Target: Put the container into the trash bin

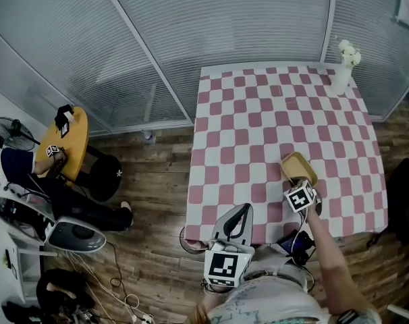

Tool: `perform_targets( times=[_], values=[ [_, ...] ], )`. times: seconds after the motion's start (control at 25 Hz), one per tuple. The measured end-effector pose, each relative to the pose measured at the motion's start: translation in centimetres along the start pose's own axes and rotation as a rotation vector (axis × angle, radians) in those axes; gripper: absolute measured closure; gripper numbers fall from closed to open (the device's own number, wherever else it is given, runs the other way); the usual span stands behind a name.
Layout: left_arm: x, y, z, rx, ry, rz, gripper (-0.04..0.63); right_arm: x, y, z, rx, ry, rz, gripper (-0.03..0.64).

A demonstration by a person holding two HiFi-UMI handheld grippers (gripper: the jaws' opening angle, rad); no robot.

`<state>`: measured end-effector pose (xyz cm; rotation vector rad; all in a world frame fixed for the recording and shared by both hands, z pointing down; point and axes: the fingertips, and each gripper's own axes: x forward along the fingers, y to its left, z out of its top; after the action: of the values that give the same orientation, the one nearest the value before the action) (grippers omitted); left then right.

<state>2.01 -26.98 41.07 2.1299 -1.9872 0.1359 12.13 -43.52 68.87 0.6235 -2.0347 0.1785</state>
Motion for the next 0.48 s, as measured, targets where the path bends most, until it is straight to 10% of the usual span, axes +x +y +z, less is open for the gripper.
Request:
perform_targets(
  times=[0.48],
  values=[
    [0.8,2.3,-2.3,-0.022,0.01,0.086,0.581,-9.8,2.9,7.7,-0.096,-0.273,0.084,0.609]
  ],
)
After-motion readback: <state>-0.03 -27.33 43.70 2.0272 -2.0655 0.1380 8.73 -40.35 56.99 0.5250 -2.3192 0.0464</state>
